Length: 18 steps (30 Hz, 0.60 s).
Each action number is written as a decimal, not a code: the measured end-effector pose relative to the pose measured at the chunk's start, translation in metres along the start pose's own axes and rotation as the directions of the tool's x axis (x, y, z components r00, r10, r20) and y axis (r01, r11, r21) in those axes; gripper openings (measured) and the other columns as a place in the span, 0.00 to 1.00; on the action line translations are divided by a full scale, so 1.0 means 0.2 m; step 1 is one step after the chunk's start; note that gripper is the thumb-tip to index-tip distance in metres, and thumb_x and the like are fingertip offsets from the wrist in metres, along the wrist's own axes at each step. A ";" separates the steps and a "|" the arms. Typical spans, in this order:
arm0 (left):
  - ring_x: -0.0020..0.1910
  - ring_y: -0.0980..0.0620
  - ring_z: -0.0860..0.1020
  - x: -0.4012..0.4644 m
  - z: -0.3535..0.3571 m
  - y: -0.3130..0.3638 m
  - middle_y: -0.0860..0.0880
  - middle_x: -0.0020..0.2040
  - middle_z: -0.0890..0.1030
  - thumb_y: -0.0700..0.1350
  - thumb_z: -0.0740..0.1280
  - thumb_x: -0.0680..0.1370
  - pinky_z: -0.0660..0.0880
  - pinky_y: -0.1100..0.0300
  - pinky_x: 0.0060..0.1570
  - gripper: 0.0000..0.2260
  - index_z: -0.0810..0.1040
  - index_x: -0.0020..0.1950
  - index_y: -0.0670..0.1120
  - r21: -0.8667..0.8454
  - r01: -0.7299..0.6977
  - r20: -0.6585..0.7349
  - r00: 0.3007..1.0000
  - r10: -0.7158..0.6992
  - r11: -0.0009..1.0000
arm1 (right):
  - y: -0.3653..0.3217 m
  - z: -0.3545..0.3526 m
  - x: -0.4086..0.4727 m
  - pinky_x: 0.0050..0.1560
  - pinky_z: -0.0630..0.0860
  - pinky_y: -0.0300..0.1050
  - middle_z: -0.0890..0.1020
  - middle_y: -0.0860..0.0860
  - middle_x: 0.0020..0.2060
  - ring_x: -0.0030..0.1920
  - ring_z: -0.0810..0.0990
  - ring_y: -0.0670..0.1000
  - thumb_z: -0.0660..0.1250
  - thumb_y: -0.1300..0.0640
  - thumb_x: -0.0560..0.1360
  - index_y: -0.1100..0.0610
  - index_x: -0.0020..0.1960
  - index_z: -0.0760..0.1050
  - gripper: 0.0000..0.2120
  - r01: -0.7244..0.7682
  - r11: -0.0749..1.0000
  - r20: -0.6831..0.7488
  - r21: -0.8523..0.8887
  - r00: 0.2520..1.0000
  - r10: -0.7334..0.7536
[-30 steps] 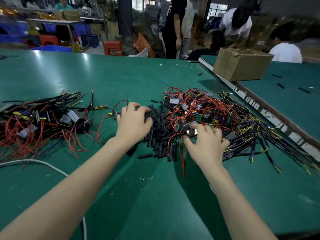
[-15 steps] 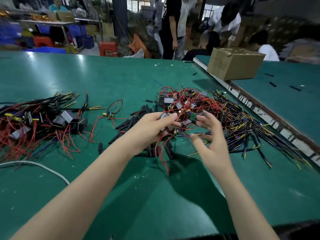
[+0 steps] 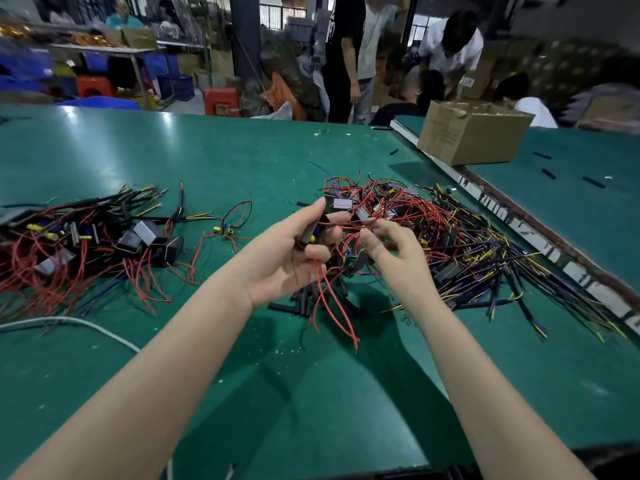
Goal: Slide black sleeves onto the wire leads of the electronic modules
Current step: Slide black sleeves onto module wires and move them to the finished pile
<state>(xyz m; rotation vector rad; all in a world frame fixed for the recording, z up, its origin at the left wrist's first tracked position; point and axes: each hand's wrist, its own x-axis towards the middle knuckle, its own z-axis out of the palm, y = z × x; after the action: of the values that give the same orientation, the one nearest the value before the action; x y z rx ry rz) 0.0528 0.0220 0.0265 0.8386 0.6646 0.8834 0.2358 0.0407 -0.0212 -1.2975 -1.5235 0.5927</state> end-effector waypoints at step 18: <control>0.31 0.53 0.81 -0.18 -0.30 -0.06 0.46 0.42 0.85 0.52 0.66 0.73 0.76 0.66 0.29 0.12 0.78 0.49 0.46 0.358 0.084 -0.214 0.977 -0.006 0.930 | -0.13 0.08 0.04 0.28 0.69 0.34 0.77 0.46 0.28 0.23 0.70 0.41 0.63 0.53 0.80 0.53 0.49 0.77 0.05 -0.003 0.979 0.531 -0.204 0.840 0.113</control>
<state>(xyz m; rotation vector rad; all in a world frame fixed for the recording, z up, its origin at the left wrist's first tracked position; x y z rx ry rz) -0.0070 0.0067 -0.0083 1.0658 1.0524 0.8236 0.2103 0.0441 -0.0020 -1.3997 -2.0530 0.9264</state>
